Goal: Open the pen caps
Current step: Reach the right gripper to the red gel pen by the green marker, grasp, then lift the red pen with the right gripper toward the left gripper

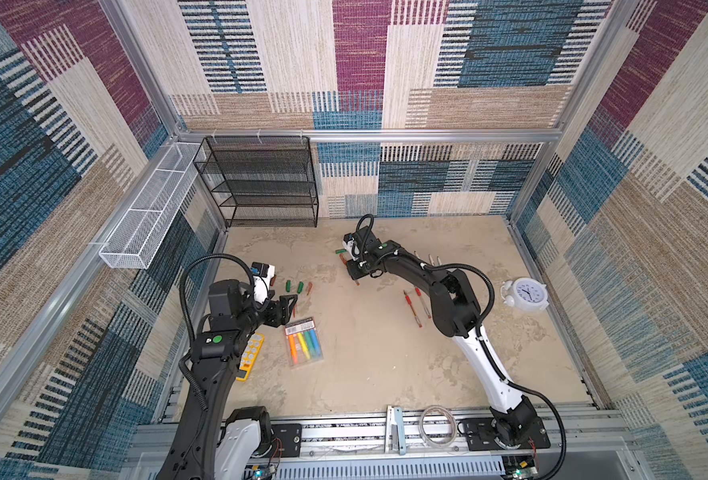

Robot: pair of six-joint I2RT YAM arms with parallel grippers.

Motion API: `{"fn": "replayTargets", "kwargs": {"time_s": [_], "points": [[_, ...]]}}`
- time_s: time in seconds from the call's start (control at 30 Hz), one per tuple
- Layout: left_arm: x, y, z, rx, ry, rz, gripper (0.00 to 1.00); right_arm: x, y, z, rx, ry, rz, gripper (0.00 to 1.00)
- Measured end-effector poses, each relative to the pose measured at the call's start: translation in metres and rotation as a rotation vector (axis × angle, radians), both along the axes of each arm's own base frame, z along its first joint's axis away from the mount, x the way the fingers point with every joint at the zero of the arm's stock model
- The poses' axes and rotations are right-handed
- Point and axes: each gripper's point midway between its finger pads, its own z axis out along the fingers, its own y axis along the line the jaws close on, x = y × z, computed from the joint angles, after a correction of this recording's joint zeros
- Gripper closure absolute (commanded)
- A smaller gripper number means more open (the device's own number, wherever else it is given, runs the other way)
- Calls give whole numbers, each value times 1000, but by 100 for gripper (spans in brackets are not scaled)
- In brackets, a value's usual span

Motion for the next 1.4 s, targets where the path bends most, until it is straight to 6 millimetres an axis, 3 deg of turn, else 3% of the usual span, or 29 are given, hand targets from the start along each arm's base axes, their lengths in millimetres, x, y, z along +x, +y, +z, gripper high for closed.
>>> {"fn": "replayTargets", "kwargs": {"time_s": [0.23,0.6,0.8,1.1,1.4], "points": [[0,0,1,0,0,1,25,-38,-12,0,-15,19,16,98],[1,-3,-1,-20,14,-9,26,-141,-50,10,-11,127,10,99],[1,-14,-2,-98,47,-41,27,-163,-51,56,150,62,-9,99],[5,-43,14,-336,97,-139,28,-197,-59,119,425,-54,-22,100],[25,-85,32,-515,195,-271,29,-218,-74,161,622,-156,-37,100]]}}
